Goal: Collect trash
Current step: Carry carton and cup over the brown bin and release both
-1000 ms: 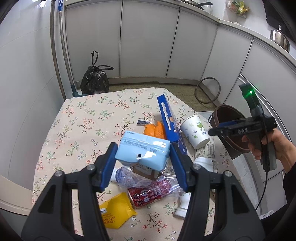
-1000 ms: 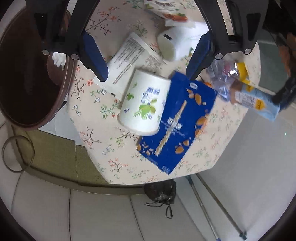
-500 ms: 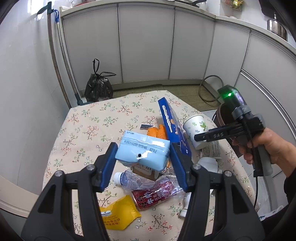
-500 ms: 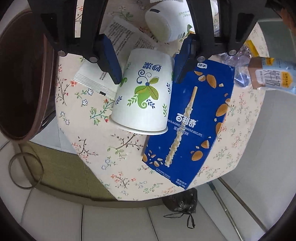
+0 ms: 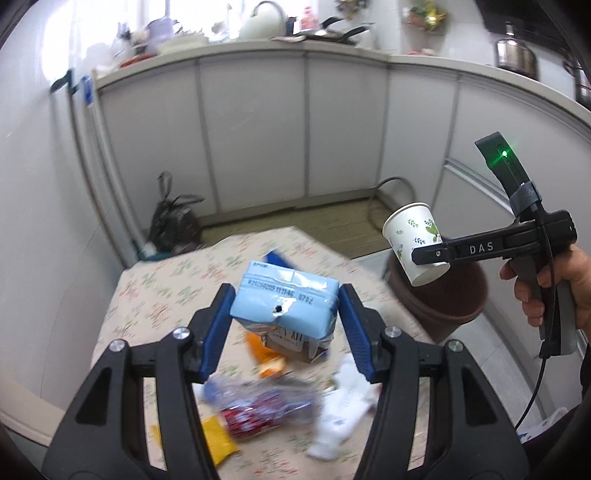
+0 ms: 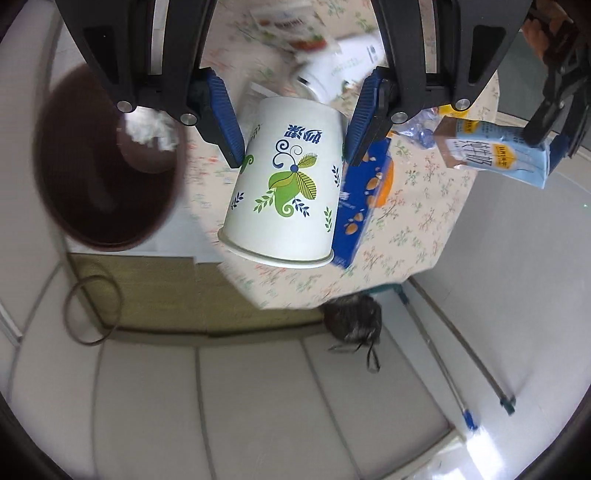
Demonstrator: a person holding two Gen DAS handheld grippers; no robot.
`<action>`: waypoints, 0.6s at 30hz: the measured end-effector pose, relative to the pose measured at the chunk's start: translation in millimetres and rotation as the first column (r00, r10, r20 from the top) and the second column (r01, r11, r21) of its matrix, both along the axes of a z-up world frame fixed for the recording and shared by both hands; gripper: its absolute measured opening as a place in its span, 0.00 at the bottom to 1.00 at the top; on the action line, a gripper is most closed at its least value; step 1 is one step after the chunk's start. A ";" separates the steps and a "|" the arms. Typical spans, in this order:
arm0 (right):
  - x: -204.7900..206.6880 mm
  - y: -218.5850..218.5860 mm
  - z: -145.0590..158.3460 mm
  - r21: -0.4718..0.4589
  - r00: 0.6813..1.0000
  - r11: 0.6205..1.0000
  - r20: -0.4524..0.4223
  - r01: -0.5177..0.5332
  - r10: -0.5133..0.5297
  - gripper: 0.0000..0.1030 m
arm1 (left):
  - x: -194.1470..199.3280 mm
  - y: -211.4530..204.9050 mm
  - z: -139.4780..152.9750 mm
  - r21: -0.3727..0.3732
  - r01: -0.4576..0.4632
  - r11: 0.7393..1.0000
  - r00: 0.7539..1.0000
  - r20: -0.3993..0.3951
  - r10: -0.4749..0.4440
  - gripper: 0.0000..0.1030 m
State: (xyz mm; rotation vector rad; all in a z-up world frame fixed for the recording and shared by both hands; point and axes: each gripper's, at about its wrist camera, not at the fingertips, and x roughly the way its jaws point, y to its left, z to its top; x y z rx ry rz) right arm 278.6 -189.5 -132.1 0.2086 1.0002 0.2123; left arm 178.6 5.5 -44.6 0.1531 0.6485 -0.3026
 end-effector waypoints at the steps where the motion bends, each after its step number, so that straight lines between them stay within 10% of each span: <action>1: -4.8 -8.8 3.6 -0.004 1.000 1.000 0.007 0.014 -0.014 0.56 | 0.0 -7.4 1.7 -0.002 0.015 1.000 1.000 0.004 -0.015 0.57; 11: -54.5 -129.4 2.5 0.069 0.977 0.975 0.015 0.211 -0.213 0.56 | 4.2 -127.7 17.3 -0.045 0.210 0.977 0.977 0.036 -0.208 0.57; 18: -59.9 -193.2 -31.5 0.095 0.952 0.947 -0.040 0.307 -0.304 0.56 | 33.6 -204.2 -23.0 -0.081 0.284 0.955 0.957 -0.030 -0.287 0.57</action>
